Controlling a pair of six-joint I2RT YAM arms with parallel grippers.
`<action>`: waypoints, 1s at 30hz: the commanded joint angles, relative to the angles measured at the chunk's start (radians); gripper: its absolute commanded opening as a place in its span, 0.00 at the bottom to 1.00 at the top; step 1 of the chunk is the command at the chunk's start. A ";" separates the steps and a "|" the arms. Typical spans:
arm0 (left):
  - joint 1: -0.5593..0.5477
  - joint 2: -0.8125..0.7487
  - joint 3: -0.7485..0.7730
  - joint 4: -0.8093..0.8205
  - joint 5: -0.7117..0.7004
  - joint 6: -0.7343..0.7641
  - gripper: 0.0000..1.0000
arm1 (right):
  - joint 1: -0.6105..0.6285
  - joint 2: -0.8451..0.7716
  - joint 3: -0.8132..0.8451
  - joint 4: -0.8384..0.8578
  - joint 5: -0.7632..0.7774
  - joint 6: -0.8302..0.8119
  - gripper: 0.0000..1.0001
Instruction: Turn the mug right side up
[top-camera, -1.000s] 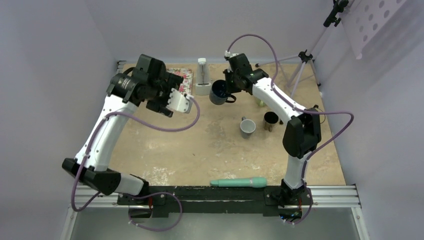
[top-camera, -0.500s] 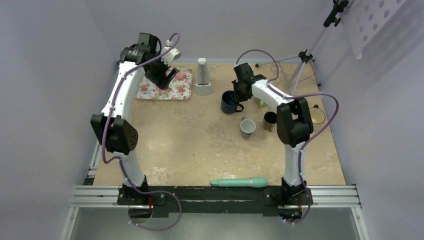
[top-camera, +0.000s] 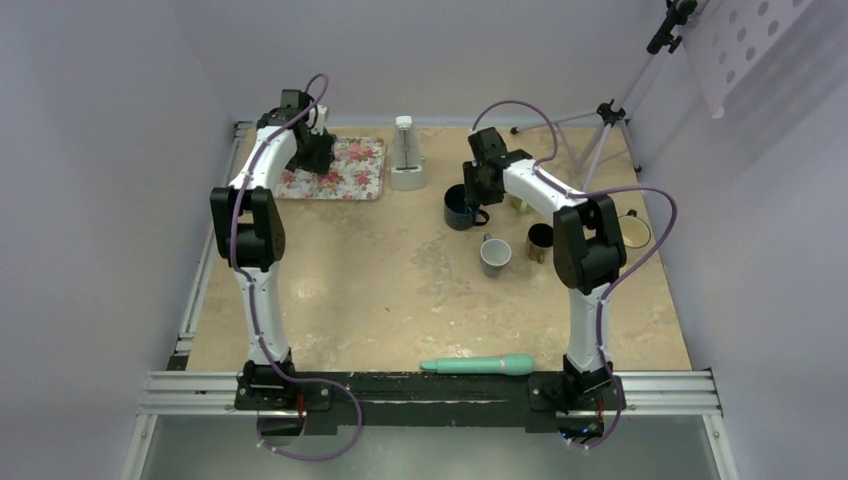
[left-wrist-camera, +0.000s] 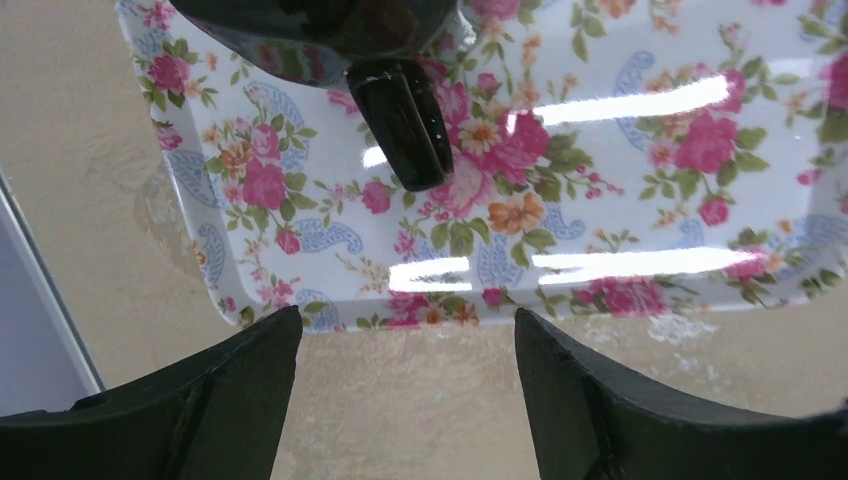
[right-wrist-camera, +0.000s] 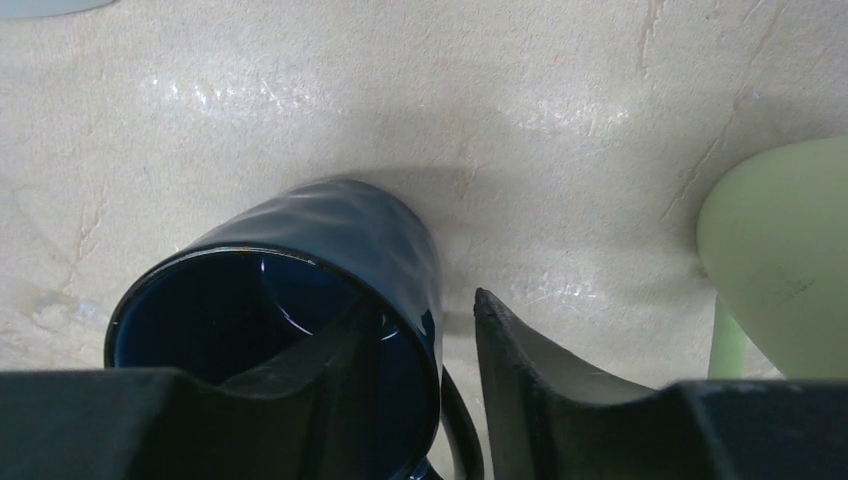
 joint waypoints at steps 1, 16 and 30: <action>0.013 0.023 0.042 0.129 -0.002 -0.069 0.80 | -0.003 -0.084 0.027 -0.019 -0.014 -0.009 0.47; 0.014 0.221 0.205 0.141 0.004 -0.132 0.61 | -0.001 -0.251 -0.032 -0.061 -0.027 -0.025 0.50; 0.034 0.170 0.146 0.143 0.016 -0.159 0.00 | 0.001 -0.350 -0.068 -0.112 -0.023 -0.031 0.50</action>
